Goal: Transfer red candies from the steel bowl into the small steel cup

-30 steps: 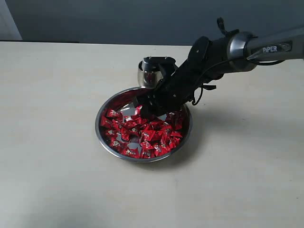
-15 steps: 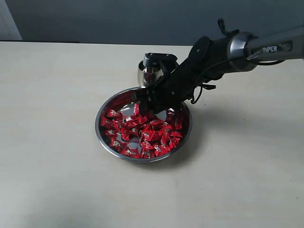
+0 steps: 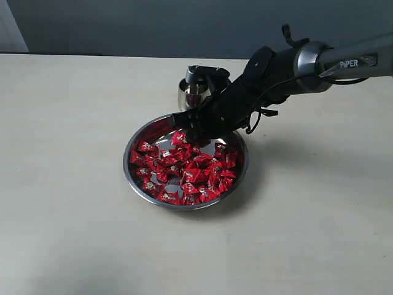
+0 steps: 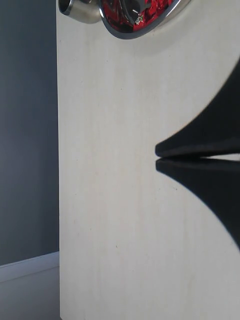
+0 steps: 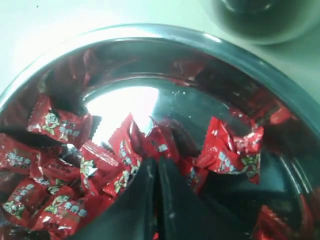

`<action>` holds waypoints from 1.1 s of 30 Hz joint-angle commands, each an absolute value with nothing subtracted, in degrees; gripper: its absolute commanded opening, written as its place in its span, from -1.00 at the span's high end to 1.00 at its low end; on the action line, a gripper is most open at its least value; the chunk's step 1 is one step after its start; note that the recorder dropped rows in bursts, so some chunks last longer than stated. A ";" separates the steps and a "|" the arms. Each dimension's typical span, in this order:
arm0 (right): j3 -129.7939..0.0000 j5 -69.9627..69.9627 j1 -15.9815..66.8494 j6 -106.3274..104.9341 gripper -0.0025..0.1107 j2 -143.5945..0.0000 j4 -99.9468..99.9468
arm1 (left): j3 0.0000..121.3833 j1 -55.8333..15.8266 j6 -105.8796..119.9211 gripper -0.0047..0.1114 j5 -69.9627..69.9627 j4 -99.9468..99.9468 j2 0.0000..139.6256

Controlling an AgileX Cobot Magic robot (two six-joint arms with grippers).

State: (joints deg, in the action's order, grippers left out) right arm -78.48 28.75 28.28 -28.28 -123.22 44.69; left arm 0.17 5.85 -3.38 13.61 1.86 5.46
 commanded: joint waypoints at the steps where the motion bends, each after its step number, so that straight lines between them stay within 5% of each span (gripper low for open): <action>1: -78.63 28.29 28.00 -28.81 0.97 -122.38 44.85 | 0.00 5.56 -3.50 0.91 13.37 1.89 5.07; 9: -78.63 23.06 28.00 -28.81 0.97 -114.91 43.36 | 0.00 5.56 -3.50 0.91 13.37 1.89 5.07; 17: -78.63 2.16 28.00 -28.91 0.97 -115.48 39.96 | 0.00 5.56 -3.50 0.91 13.37 1.89 5.07; 30: -78.63 -2.88 28.00 -28.90 0.96 -118.59 39.06 | 0.00 5.56 -3.50 0.91 13.37 1.89 5.07; 33: -78.63 -3.29 28.00 -28.90 0.70 -118.59 39.06 | 0.00 5.56 -3.50 0.91 13.37 1.89 5.07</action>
State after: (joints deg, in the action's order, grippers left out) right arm -78.48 -2.32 28.28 -28.51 -118.65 39.64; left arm 0.17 5.85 -3.38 13.61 1.86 5.46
